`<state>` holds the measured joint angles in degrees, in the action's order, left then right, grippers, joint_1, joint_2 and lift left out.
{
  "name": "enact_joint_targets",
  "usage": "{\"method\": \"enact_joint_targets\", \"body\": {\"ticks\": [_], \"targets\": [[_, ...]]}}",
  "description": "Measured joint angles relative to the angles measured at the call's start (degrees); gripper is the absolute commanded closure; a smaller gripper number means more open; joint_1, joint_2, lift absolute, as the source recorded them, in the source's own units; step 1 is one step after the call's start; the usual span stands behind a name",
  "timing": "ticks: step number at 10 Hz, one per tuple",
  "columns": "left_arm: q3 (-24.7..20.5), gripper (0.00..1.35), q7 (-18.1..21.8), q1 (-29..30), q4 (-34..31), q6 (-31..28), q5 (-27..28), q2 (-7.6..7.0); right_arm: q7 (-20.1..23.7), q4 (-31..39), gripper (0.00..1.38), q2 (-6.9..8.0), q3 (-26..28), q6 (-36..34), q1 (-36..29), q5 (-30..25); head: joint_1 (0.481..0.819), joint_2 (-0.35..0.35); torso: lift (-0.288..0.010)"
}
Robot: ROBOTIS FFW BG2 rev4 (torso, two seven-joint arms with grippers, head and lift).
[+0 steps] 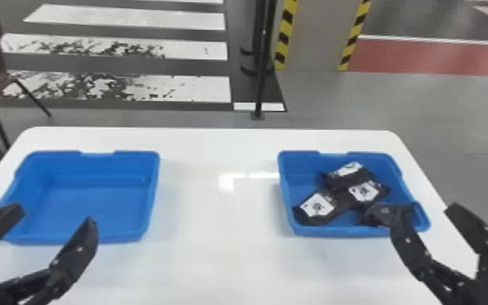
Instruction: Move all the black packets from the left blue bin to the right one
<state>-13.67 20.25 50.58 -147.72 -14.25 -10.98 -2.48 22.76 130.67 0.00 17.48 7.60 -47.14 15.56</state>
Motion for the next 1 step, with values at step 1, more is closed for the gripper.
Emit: {"method": "enact_joint_targets", "body": {"ticks": [1], "targets": [[-0.17, 0.14, 0.00, 0.04, 0.00, -0.04, 0.01, 0.17, 0.00, 0.04, 0.23, 0.00, 0.00, -0.05, -0.20, 0.04, 0.695, -0.094, -0.140]]}}
